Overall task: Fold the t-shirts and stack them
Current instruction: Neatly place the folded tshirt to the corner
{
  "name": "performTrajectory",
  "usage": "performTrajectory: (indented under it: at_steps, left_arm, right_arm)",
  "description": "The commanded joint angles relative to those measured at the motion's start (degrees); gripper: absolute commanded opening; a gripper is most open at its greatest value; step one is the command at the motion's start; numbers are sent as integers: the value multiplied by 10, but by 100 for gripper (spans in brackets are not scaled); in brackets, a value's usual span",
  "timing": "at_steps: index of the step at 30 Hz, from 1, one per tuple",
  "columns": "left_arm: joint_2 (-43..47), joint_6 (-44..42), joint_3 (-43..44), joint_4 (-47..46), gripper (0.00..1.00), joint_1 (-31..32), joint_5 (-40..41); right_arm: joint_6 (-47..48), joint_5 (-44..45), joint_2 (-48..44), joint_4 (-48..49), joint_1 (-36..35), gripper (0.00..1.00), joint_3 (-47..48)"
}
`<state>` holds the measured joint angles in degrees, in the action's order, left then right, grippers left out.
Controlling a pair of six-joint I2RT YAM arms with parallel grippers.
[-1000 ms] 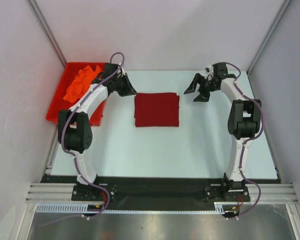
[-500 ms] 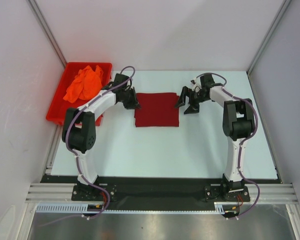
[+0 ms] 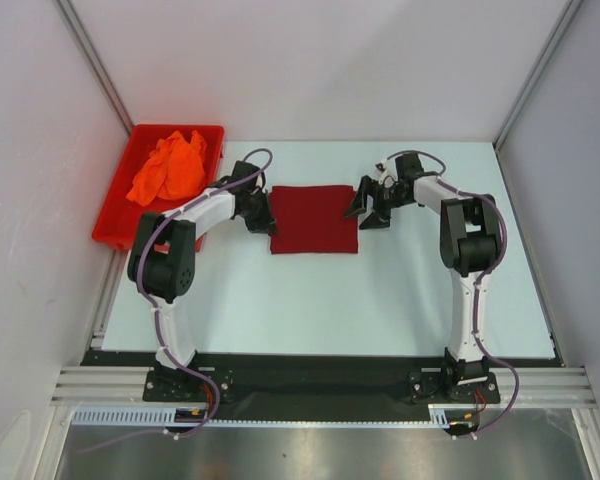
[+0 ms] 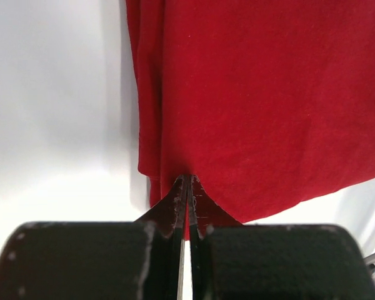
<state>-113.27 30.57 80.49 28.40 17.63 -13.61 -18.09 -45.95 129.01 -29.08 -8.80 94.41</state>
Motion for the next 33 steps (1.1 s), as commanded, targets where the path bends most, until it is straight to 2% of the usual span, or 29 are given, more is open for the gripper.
performTrajectory:
  at_steps: [1,6,11,12,14,20,21,23,27,29,33]
  left_arm:
    - [3,5,-4,-19,3,4,5]
    - [9,2,-3,-21,3,4,2]
    - [9,0,-3,-22,4,4,-3]
    - [9,0,-3,-22,3,4,-3]
    - [10,-2,-3,-21,3,4,-3]
    - [30,-6,0,-19,4,4,-6]
    - [37,-8,5,-14,4,4,-6]
    - [52,-10,10,-9,4,4,-5]
    - [104,-33,31,27,5,4,20]
    - [143,-44,28,42,5,4,29]
    - [218,-54,-33,52,6,4,36]
  right_arm:
    - [-25,24,40,45,-20,83,2]
    - [-56,46,51,75,-25,81,2]
    - [-63,47,73,73,-36,72,26]
    - [-64,49,73,74,-36,65,25]
    - [-65,62,70,73,-37,59,22]
    - [-57,84,68,49,-36,28,45]
    - [-55,89,68,45,-37,12,52]
    - [-38,113,70,12,-36,0,78]
    - [-4,197,70,-60,-30,0,130]
    - [22,267,69,-101,-25,0,155]
    - [62,356,67,-159,-2,0,213]
